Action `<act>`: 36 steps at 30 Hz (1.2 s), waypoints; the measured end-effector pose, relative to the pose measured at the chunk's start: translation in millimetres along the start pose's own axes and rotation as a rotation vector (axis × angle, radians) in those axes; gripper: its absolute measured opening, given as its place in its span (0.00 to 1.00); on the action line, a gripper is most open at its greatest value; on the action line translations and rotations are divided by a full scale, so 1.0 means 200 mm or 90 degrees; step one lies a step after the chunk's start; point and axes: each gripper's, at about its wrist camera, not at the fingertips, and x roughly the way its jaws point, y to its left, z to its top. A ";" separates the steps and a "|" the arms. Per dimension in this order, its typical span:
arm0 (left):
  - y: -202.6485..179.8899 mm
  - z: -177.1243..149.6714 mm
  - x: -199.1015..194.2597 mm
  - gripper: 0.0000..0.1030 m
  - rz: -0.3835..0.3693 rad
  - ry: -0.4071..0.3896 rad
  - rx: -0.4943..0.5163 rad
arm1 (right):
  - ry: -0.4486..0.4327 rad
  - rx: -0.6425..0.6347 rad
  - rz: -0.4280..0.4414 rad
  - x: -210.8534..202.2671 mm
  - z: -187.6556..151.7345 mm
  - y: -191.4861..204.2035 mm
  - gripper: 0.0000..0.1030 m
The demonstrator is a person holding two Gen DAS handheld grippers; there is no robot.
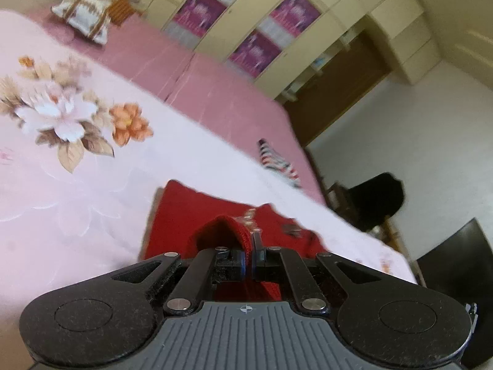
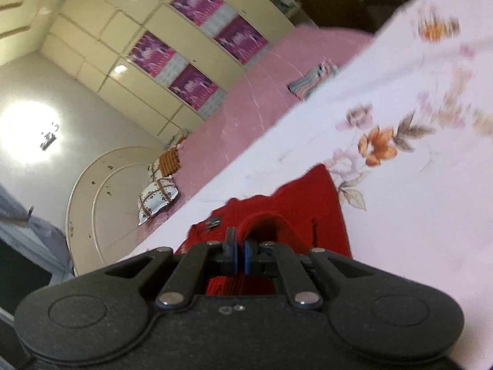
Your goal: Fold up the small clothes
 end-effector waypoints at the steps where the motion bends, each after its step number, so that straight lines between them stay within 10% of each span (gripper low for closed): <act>1: 0.02 0.00 0.06 0.03 0.008 0.008 -0.007 | 0.008 0.013 -0.003 0.07 0.01 -0.05 0.05; 7: 0.10 0.04 0.29 0.03 -0.033 0.000 -0.039 | 0.032 0.058 0.021 0.30 0.05 -0.20 0.05; 12: 0.16 0.03 0.36 0.04 -0.046 -0.023 -0.089 | 0.005 0.082 0.082 0.34 0.08 -0.28 0.25; 16: 0.13 0.00 0.38 0.69 -0.018 -0.045 -0.045 | -0.009 0.084 0.097 0.35 0.09 -0.29 0.39; 18: 0.09 0.00 0.35 0.79 -0.009 -0.077 -0.018 | -0.018 0.076 0.108 0.32 0.10 -0.29 0.45; 25: -0.11 0.01 0.43 0.66 0.141 0.007 0.250 | -0.018 -0.114 0.014 0.26 0.14 -0.12 0.48; 27: -0.16 -0.01 0.47 0.49 0.176 0.032 0.314 | -0.013 -0.173 -0.006 0.27 0.13 -0.06 0.46; 29: -0.18 -0.03 0.47 0.25 0.167 0.043 0.332 | 0.005 -0.241 -0.046 0.30 0.10 0.02 0.39; 36: -0.22 -0.08 0.40 0.06 0.194 -0.007 0.328 | 0.027 -0.467 -0.151 0.39 -0.04 0.22 0.11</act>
